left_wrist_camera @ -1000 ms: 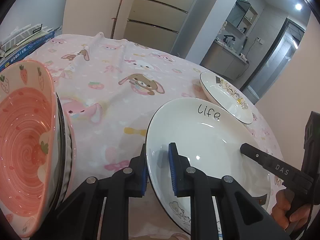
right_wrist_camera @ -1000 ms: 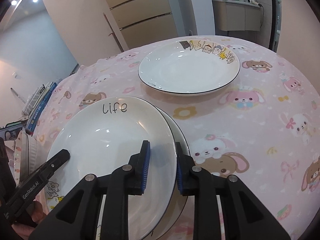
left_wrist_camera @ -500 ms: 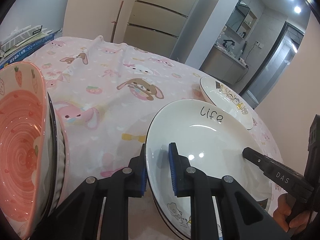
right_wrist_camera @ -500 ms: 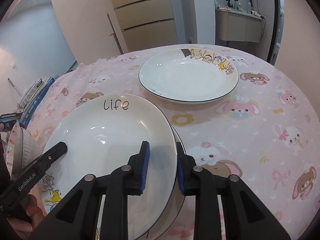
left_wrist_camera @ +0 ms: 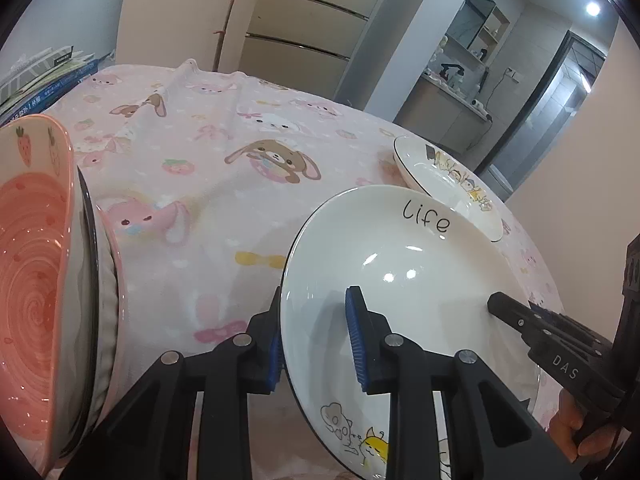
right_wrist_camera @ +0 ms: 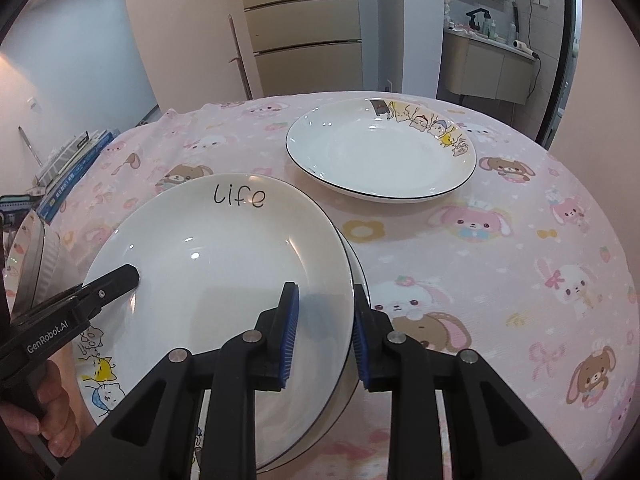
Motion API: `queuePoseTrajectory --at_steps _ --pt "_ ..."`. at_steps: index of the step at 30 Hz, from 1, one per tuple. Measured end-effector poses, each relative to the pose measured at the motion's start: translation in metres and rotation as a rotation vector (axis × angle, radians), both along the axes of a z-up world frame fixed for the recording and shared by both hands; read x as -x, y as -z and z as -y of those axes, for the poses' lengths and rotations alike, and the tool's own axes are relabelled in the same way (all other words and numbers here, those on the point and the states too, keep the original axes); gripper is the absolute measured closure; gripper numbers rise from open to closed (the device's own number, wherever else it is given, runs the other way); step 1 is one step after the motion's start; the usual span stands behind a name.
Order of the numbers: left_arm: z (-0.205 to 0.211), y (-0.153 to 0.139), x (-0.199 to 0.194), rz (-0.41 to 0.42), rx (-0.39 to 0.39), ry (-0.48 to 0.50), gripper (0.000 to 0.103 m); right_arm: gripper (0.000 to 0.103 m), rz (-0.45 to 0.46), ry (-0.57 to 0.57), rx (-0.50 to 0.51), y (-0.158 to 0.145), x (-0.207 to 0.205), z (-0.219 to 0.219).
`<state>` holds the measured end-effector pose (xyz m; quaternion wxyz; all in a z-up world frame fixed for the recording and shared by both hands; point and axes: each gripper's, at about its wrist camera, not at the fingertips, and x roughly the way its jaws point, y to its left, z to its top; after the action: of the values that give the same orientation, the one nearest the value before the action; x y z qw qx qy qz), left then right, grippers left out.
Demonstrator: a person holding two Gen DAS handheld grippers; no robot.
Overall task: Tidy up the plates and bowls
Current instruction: 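Lower the 'Life' plate onto the cartoon-rim plate and open the right tool, then open both tools and raise them away from the stacked plates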
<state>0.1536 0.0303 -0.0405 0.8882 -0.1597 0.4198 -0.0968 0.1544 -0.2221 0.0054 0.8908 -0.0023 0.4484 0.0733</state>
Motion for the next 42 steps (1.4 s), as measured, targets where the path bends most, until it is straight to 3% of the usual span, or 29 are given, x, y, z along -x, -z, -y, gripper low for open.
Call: queuePoseTrajectory --at_steps 11,16,22,27,32,35,37,40,42 --pt "0.003 0.003 0.0 0.005 -0.006 0.029 0.072 0.078 0.028 -0.049 0.014 -0.003 0.006 0.003" --pt "0.003 0.003 0.002 0.027 -0.028 0.03 0.074 0.08 0.072 -0.063 -0.139 0.003 0.013 0.023" --pt "0.002 0.002 0.005 0.05 -0.05 0.019 0.08 0.081 0.105 -0.056 -0.113 0.002 0.013 0.018" --pt "0.002 0.002 0.006 0.055 -0.065 0.009 0.085 0.083 0.132 -0.048 -0.237 0.005 0.01 0.038" --pt "0.013 0.001 0.009 0.08 -0.154 0.011 0.085 0.086 0.156 -0.108 -0.224 -0.001 0.014 0.029" --pt "0.01 0.002 0.008 0.074 -0.135 0.01 0.085 0.086 0.15 -0.108 -0.139 0.005 0.016 0.016" --pt "0.007 0.001 0.008 0.071 -0.125 0.007 0.086 0.086 0.166 -0.106 -0.16 0.002 0.017 0.019" --pt "0.011 -0.01 0.017 0.143 -0.179 -0.012 0.086 0.086 0.176 -0.062 -0.178 0.001 0.014 0.029" --pt "0.011 -0.017 0.022 0.19 -0.174 -0.022 0.086 0.086 0.179 -0.054 -0.195 -0.001 0.015 0.033"
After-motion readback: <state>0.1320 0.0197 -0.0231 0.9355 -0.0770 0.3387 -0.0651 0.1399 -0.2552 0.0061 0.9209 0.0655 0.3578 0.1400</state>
